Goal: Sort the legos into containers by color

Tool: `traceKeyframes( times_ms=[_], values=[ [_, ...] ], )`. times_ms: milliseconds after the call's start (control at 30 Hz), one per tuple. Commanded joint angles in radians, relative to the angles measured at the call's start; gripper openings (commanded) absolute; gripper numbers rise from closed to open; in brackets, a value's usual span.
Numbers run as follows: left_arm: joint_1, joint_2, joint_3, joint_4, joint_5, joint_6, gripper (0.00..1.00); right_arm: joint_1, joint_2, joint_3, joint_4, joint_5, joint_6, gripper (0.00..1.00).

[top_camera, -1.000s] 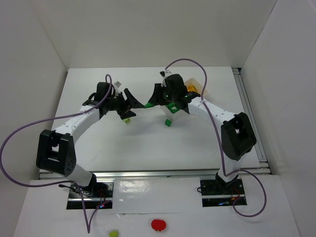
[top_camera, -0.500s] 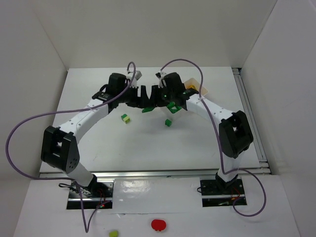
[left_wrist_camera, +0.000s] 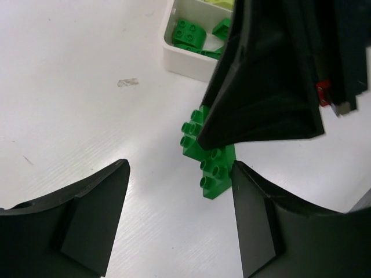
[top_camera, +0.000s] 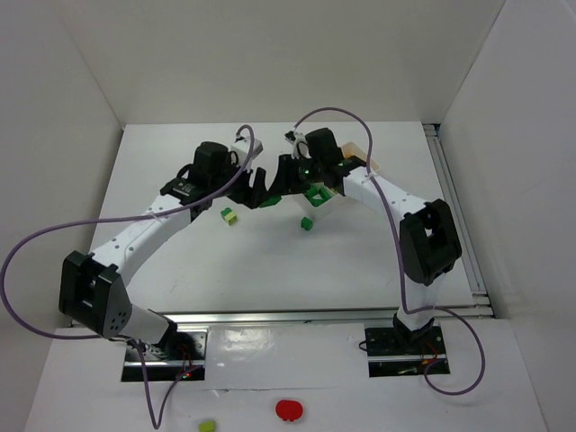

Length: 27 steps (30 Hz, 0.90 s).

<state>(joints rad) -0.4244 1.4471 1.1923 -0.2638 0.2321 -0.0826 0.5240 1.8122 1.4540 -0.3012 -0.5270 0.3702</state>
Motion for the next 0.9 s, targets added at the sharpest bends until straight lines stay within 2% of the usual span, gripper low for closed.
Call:
traceKeyframes(
  times_ms=[0,67,100,267,400,633,867],
  values=[
    [0.018,-0.065,-0.017,-0.012,0.056,0.062,0.80,-0.042,0.025,0.071,-0.004,-0.097,-0.008,0.26],
    [0.018,-0.074,-0.026,-0.021,0.128,0.073,0.80,-0.051,0.036,0.080,-0.016,-0.114,-0.008,0.26],
    [0.018,-0.074,-0.026,-0.022,0.223,0.098,0.80,-0.061,0.036,0.080,-0.016,-0.137,-0.017,0.26],
    [0.018,-0.065,-0.036,-0.022,0.314,0.119,0.77,-0.070,0.055,0.089,-0.016,-0.211,-0.017,0.26],
    [-0.008,-0.054,-0.036,-0.022,0.256,0.132,0.73,-0.070,0.055,0.089,-0.025,-0.222,-0.017,0.26],
    [-0.045,-0.033,-0.010,0.035,0.095,0.121,0.73,-0.070,0.055,0.098,-0.026,-0.243,-0.017,0.26],
    [-0.086,0.016,0.027,0.035,0.036,0.122,0.60,-0.070,0.055,0.108,-0.026,-0.243,-0.017,0.26]
  ],
)
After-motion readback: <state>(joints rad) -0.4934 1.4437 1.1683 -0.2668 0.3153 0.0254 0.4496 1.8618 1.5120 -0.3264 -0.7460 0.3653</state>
